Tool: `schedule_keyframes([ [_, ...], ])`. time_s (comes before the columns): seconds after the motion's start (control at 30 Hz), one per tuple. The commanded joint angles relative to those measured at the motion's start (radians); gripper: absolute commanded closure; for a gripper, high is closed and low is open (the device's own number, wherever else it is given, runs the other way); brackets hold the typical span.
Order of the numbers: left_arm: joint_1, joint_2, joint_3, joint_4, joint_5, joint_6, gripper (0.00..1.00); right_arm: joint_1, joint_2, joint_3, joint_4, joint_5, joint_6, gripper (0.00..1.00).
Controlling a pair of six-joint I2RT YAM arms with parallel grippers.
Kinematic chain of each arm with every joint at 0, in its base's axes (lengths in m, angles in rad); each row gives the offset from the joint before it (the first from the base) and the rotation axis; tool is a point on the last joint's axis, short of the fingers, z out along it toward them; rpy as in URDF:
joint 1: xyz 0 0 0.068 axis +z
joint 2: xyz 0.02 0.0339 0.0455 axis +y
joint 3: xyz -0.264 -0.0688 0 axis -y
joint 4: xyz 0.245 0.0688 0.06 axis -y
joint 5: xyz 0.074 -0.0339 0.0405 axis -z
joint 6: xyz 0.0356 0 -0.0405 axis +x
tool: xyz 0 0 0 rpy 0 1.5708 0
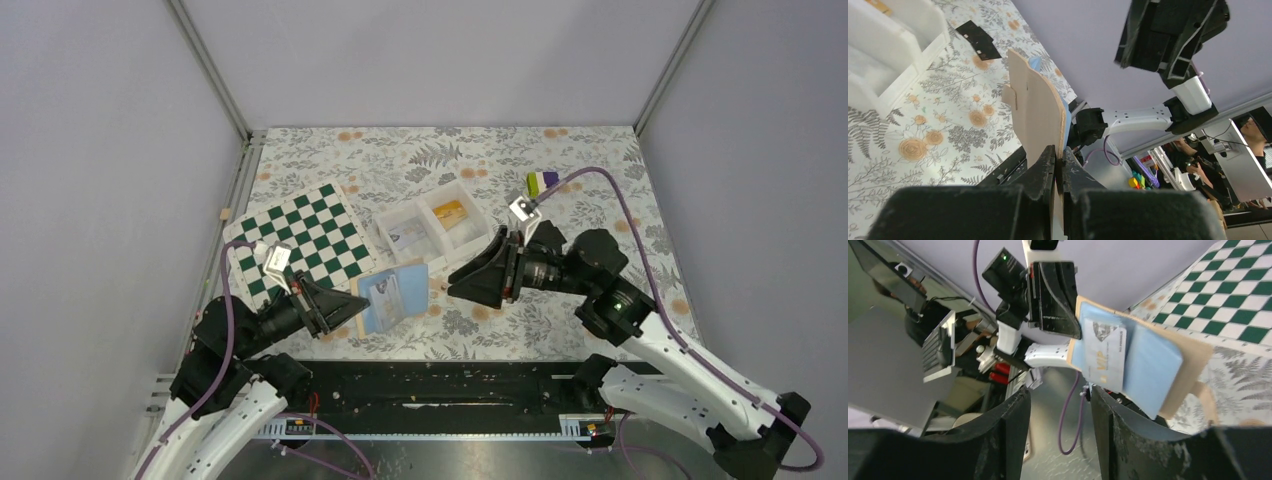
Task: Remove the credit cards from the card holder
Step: Remove the credit card from the card holder.
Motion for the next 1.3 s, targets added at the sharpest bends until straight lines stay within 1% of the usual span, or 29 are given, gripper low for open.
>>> schedule_keyframes([
  [0.0, 0.004, 0.008, 0.013, 0.147, 0.049, -0.016, 1.0, 0.072, 0.062, 0.008, 0.117, -0.036, 0.036, 0.46],
  [0.1, 0.004, 0.001, 0.0, 0.182, 0.051, -0.034, 1.0, 0.108, 0.091, 0.021, 0.135, -0.026, 0.03, 0.47],
  [0.3, 0.004, 0.012, -0.03, 0.294, 0.121, -0.084, 1.0, 0.18, 0.171, 0.036, 0.169, -0.017, 0.004, 0.47],
  [0.53, 0.004, 0.011, -0.023, 0.328, 0.153, -0.095, 1.0, 0.196, 0.224, 0.068, 0.102, 0.021, -0.068, 0.46],
  [0.87, 0.004, 0.005, -0.049, 0.377, 0.162, -0.123, 1.0, 0.232, 0.26, 0.08, 0.136, 0.028, -0.07, 0.46],
  [1.1, 0.004, 0.003, -0.055, 0.387, 0.163, -0.127, 1.0, 0.248, 0.277, 0.073, 0.195, 0.017, -0.044, 0.47],
  [1.17, 0.005, 0.001, -0.056, 0.387, 0.162, -0.126, 1.0, 0.248, 0.275, 0.064, 0.217, 0.02, -0.035, 0.51],
  [1.2, 0.004, -0.001, -0.057, 0.386, 0.162, -0.126, 1.0, 0.248, 0.27, 0.059, 0.227, 0.023, -0.033, 0.57],
  [1.27, 0.004, -0.003, -0.058, 0.382, 0.156, -0.126, 1.0, 0.248, 0.261, 0.049, 0.245, 0.023, -0.035, 0.71],
])
